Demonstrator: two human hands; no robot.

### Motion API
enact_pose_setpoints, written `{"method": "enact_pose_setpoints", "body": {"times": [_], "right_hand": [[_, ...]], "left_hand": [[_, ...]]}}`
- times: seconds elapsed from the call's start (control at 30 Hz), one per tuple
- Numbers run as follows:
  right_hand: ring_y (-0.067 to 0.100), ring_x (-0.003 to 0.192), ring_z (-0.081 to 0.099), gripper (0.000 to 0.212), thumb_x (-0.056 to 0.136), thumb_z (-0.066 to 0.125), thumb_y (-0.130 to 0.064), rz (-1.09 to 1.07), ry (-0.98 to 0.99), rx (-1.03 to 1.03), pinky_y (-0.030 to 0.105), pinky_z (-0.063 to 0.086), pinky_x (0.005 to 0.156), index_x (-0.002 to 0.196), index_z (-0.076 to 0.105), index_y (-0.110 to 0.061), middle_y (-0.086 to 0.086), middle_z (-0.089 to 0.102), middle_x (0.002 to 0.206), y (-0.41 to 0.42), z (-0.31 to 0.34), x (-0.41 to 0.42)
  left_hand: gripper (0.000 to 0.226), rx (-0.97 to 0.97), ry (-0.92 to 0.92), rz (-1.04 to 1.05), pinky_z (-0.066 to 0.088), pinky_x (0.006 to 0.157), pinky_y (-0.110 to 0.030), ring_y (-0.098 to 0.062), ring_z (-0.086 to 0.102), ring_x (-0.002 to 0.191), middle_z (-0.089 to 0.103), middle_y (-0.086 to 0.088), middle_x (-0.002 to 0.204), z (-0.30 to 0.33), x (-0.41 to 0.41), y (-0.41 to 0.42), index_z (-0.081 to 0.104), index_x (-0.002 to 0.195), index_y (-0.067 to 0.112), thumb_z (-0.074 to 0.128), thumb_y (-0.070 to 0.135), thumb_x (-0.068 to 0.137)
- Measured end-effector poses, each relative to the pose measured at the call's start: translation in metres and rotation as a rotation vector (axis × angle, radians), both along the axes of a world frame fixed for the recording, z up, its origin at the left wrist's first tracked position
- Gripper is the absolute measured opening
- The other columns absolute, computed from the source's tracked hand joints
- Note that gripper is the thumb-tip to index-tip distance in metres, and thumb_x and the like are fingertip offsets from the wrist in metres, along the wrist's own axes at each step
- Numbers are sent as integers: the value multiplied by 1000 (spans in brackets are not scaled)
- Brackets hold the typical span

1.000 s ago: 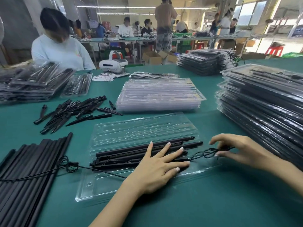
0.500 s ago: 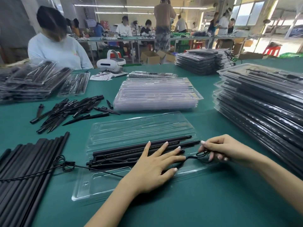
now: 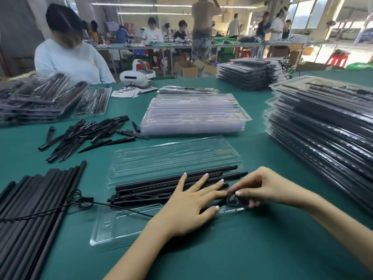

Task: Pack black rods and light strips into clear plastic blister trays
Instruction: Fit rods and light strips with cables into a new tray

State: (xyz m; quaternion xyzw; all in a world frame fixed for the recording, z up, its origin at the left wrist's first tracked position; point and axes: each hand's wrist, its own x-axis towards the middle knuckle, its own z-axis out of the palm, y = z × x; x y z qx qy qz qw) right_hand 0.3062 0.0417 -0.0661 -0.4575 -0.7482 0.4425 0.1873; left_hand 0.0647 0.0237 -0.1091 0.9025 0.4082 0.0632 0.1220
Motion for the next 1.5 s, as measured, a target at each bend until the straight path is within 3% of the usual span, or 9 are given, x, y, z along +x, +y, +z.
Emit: {"method": "enact_pose_setpoints", "body": {"times": [0.13,0.23,0.33,0.57,0.8,0.93,1.13,1.33,1.5], "right_hand": [[3,71,48,13,64,74,-53,-72,-116,449,14,36,63,76,73,-48,-6,49,78,2,-16,1],[6,85,49,14,66,74,-51,-75,-106,494,10,35,73,76,74,-41,-5,47,87,1,-25,4],[8,88,51,18,72,69,-51,-94,-143,620,21,41,77,73,71,-33,-14,54,87,-1,-33,-1],[10,68,48,31,83,65,-42,-69,-291,1010,29,43,61,67,64,-15,-7,53,71,-10,-32,-8],[8,81,59,34,86,60,-53,169,-229,681,21,47,71,82,75,-23,-14,60,97,-4,-21,12],[8,84,62,12,79,74,-35,147,-77,407,23,48,75,87,77,-27,-15,60,98,4,-20,18],[8,92,57,25,78,73,-40,247,-129,281,23,45,85,102,76,-33,-11,58,100,16,-14,25],[-1,72,49,19,76,77,-31,192,-129,370,11,36,65,94,77,-34,-13,49,81,21,-18,17],[-1,74,49,24,81,69,-43,233,-158,374,16,40,69,102,75,-34,-9,50,85,17,-17,21]], "left_hand": [[45,-3,-1,0,-18,113,-51,1,-19,142,-5,37,150,1,0,0,11,141,58,24,47,100],[44,-10,-7,3,-18,114,-51,2,-19,142,-4,37,150,1,0,0,12,141,57,25,47,100],[47,-22,-47,21,-17,115,-49,4,-16,142,2,35,152,0,0,0,11,143,53,26,49,99],[44,-68,-139,83,-13,117,-44,11,-9,140,15,32,152,2,4,-1,15,142,48,24,53,99],[53,-160,-244,183,-14,117,-45,10,3,141,29,34,147,10,13,1,39,131,47,53,64,83],[51,-195,-344,248,-17,116,-44,7,10,142,41,29,142,14,19,-2,44,128,46,66,48,82],[61,-228,-373,313,-11,115,-48,1,21,141,54,26,130,24,28,2,46,123,47,77,33,72],[49,-233,-371,234,-13,115,-40,-1,12,144,42,25,143,21,22,0,52,124,46,72,35,80],[46,-241,-268,122,-15,115,-35,-3,-3,145,19,22,154,17,18,1,39,139,47,51,30,97]]}}
